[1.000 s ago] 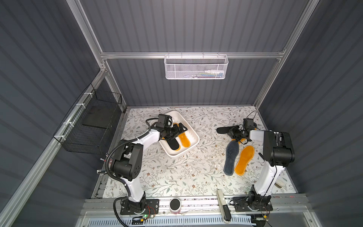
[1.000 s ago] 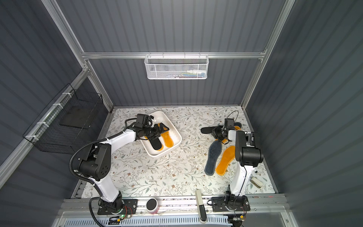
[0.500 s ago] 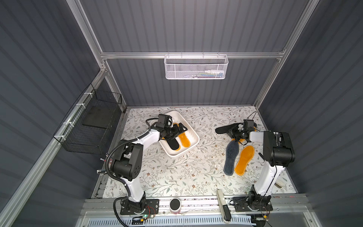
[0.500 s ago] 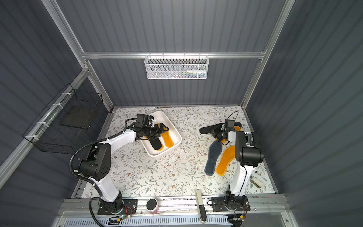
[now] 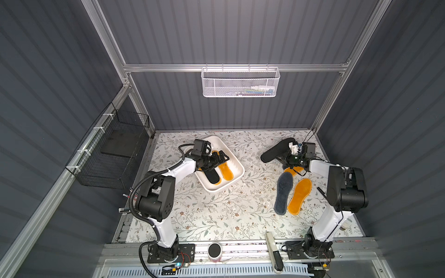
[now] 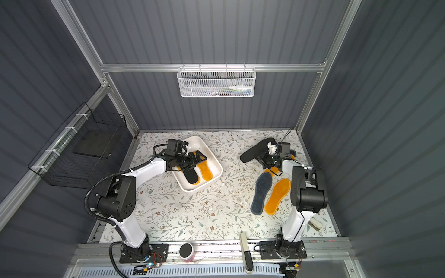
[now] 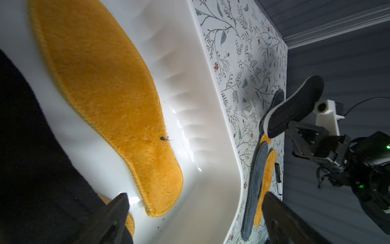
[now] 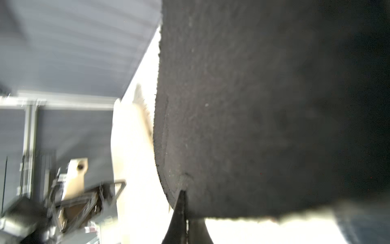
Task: Put the insoles into the storage box
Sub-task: Pick up the insole from the center of the board.
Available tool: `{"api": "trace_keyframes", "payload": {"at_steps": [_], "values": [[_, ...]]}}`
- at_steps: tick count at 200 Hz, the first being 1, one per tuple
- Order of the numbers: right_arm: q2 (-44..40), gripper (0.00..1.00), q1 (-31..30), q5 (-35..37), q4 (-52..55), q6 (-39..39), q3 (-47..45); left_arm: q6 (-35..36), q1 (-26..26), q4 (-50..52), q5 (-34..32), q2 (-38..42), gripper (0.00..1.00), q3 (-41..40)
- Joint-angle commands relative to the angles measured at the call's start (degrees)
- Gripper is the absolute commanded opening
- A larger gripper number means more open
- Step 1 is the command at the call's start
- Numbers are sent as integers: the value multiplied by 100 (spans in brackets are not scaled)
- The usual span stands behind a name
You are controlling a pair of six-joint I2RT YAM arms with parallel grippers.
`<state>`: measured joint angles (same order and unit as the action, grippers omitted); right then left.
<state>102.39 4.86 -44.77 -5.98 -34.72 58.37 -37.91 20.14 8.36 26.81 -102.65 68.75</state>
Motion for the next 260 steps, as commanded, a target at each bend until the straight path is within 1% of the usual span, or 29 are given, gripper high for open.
{"api": "trace_keyframes", "payload": {"at_steps": [1,20,41,69,92,111,129,146,175,208,252,260], "values": [[-605,0,-79,-669,449,1050,-140,161,-50,59,64,162,100,200],[-993,0,-252,-700,1287,1703,-8,139,-50,-178,234,247,99,185],[-1198,0,-553,-652,2363,2432,355,141,-47,-370,332,362,99,170],[-1195,0,-1183,-358,3715,3185,921,216,-45,-561,387,588,99,70],[-997,0,-1690,-242,4311,3464,1305,233,-45,-914,534,765,100,-127],[-826,0,-2007,-244,4457,3499,1483,260,-46,-1209,710,868,99,-286],[-654,0,-2249,-335,4496,3474,1617,378,-40,-1222,815,922,100,-368],[-484,0,-2445,-280,4540,3463,1753,481,-37,-1252,975,948,98,-463],[-242,0,-2638,-345,4550,3446,1961,664,-23,-1233,1177,1008,93,-594],[-45,0,-2801,-488,4585,3446,2189,1009,55,-1007,1286,1044,90,-627],[189,0,-2944,-523,4676,3463,2464,1437,333,-660,1391,897,79,-390],[208,0,-2955,-537,4687,3464,2498,1507,382,-581,1397,855,73,-341]]}}
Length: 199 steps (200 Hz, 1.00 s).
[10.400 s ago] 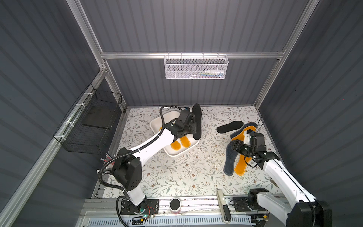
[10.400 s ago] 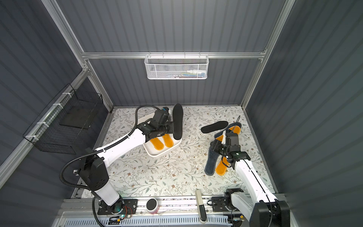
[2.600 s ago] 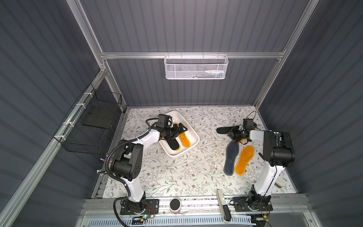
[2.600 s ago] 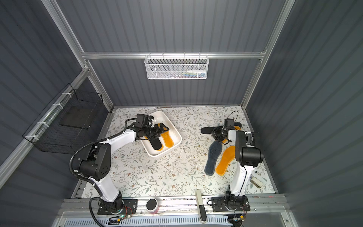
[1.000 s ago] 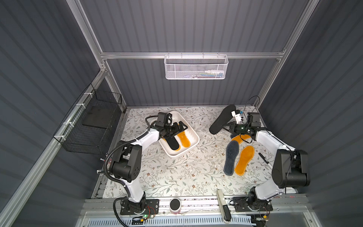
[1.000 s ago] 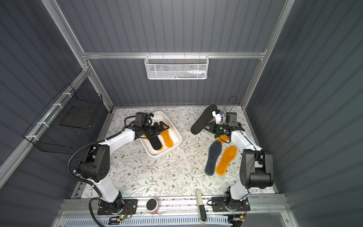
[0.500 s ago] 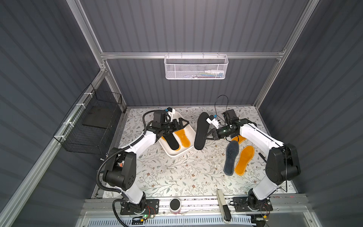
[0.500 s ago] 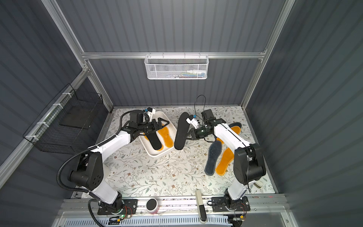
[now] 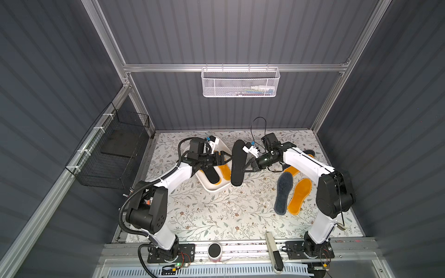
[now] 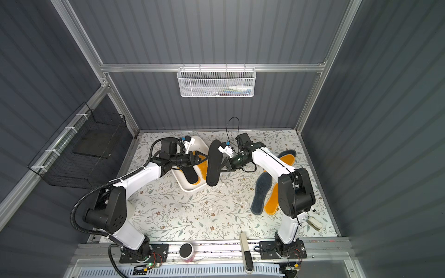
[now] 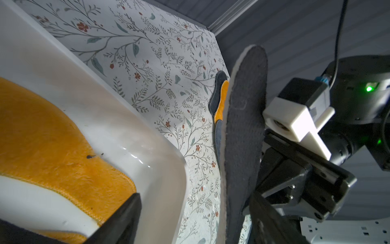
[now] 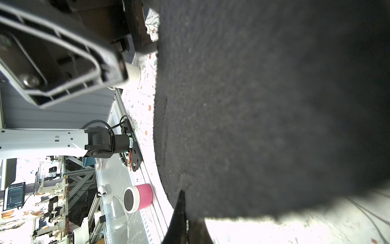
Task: Put the insoles into the storage box
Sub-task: Pick up the insole from the center of the board, then place the insole in the storage box.
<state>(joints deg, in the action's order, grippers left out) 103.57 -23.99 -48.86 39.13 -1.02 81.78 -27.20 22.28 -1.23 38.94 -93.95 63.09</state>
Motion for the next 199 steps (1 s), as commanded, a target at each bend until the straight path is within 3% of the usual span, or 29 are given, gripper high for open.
{"api": "trace_keyframes", "payload": {"at_steps": [1,13,42,108,199], "values": [[92,0,-70,-126,183,93,160,444,174,392,184,-16,72,228],[127,0,-87,-132,211,102,218,501,222,479,57,-35,65,261],[163,0,-110,-165,264,140,307,523,241,516,17,-113,61,291],[234,0,-123,-185,366,205,350,497,259,523,-97,-123,40,339],[234,0,-137,-19,247,133,407,363,362,311,175,-236,15,371]]}}
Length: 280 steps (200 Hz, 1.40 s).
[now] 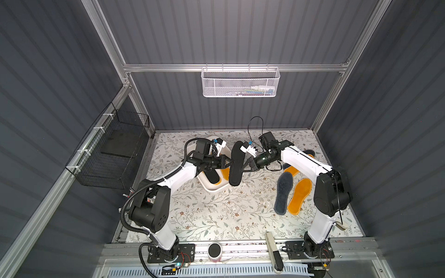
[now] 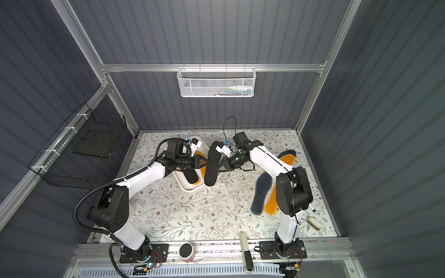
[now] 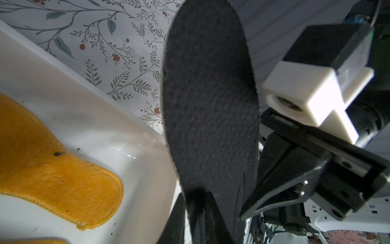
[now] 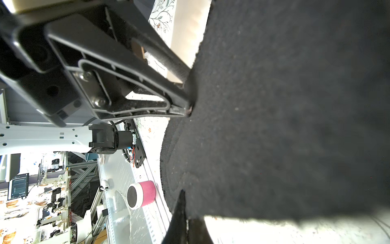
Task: Put the insoles into the storage box
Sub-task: Place the insole in the storage box.
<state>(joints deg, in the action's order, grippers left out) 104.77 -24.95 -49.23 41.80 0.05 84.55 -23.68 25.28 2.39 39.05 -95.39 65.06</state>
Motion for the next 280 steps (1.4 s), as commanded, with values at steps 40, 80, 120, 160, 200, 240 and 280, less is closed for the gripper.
{"api": "trace_keyframes", "payload": {"at_steps": [40,80,120,160,200,240,280], "values": [[149,0,-38,45,-51,-5,191,40,80,-13,141,-52,9,157],[132,0,-31,168,-67,-53,238,26,75,-10,5,-41,0,105],[145,3,-36,240,-148,-137,293,-166,74,-246,-223,88,0,-95],[140,18,-34,432,-369,-306,334,-506,74,-655,-651,347,0,-435],[112,27,-17,531,-653,-462,350,-890,73,-1151,-856,452,0,-748],[67,36,15,672,-738,-538,358,-978,41,-1145,-1154,565,0,-844],[-330,39,123,695,-1018,-694,80,-1543,-141,-1066,-1967,957,0,-1055]]}}
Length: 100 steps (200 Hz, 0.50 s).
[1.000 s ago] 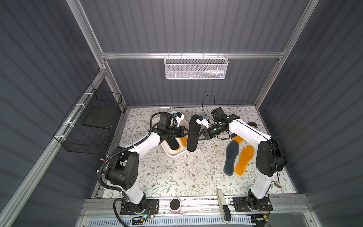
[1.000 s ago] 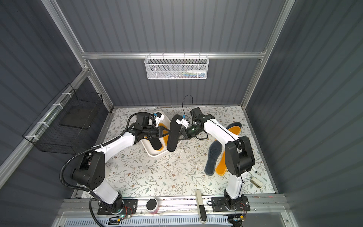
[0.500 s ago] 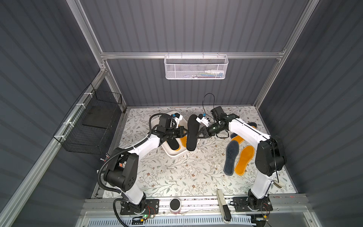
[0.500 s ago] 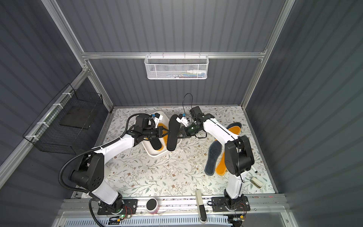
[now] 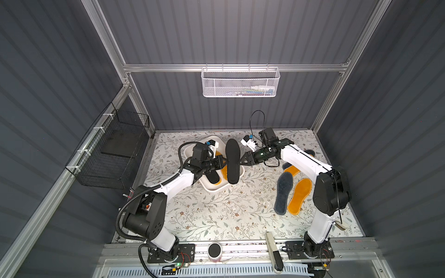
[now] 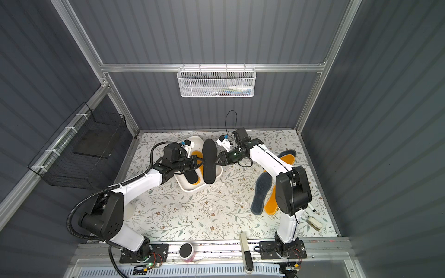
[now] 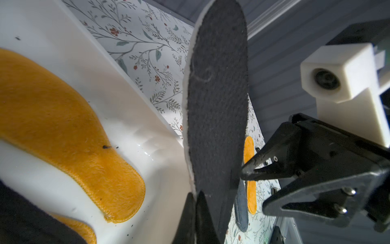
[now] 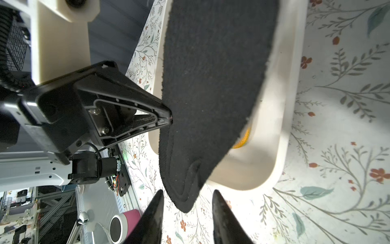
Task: Put the insoles into the storage box
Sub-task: Place the insole in the storage box.
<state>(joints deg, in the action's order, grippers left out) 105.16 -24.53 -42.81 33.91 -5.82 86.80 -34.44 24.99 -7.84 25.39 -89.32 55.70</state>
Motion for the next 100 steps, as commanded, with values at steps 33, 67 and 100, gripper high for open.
{"api": "trace_keyframes", "payload": {"at_steps": [33,67,100], "values": [[-790,40,182,-30,-581,-291,-494,-1226,-221,209,-1476,351,0,-134],[-1185,40,248,-72,-831,-437,-795,-1724,-241,516,-1614,-216,0,217],[-1456,41,311,-70,-926,-494,-1013,-1886,-256,790,-1768,-701,0,559]]}}
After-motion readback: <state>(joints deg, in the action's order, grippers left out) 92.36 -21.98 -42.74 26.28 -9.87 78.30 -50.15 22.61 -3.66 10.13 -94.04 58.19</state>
